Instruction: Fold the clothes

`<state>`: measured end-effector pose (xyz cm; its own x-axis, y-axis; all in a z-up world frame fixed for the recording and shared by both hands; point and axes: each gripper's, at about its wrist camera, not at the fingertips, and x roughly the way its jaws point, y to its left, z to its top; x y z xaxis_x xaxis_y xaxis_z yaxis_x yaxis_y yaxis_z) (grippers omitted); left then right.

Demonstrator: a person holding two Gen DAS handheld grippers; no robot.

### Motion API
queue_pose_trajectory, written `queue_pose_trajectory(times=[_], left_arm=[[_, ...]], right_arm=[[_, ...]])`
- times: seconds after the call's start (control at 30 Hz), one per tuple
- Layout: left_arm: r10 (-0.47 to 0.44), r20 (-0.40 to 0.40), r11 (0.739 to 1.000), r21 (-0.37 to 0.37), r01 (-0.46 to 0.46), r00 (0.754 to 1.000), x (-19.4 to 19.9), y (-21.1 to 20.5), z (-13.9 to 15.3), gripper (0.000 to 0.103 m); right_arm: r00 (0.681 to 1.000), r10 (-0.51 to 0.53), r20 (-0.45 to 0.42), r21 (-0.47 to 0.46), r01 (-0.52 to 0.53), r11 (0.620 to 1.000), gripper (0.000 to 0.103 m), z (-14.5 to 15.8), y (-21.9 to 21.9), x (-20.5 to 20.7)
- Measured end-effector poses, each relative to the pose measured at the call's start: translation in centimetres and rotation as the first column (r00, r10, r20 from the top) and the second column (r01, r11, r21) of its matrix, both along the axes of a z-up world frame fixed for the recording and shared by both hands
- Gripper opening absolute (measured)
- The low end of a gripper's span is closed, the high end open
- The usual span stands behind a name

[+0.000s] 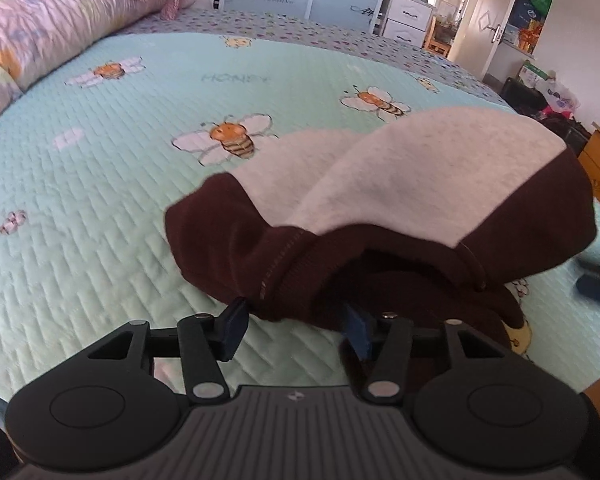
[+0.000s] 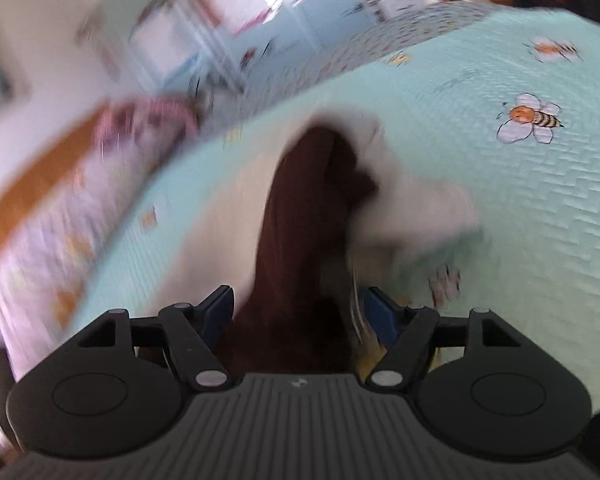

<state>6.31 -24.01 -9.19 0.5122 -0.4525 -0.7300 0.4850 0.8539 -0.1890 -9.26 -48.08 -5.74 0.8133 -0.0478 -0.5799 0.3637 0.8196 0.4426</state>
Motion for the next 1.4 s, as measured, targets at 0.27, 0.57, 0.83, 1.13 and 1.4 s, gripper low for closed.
queue_pose_trajectory(times=[0.27,0.57,0.83,1.13,1.4], left_arm=[[-0.015,-0.064,1.000,0.024,0.016,0.998,-1.2,0.0,-1.5,0.057],[0.035,-0.085,0.999,-0.031,-0.038,0.996,0.0,0.8,-1.4,0.057],[0.075,-0.098,0.997,-0.024,-0.077,0.992,1.3,1.5,-2.0,0.057],[0.114,-0.101,0.993,0.016,-0.113,0.988,5.4,-0.3,-3.9,0.061],[0.106,-0.045,0.994,-0.037,-0.108,0.993,9.1,-3.6,-3.5,0.035]], right_arm=[[0.976,0.072,-0.205,-0.226,-0.119,0.967,0.054,-5.0,4.7,6.0],[0.977,0.159,0.139,-0.056,-0.152,0.987,0.021,3.4,2.8,7.4],[0.999,-0.010,0.051,-0.139,0.017,0.990,0.058,1.4,-0.7,7.1],[0.996,-0.092,-0.020,-0.222,0.085,0.971,0.088,-2.1,-4.2,7.7],[0.971,-0.130,-0.202,-0.198,0.089,0.976,0.046,-6.1,-6.1,14.3]])
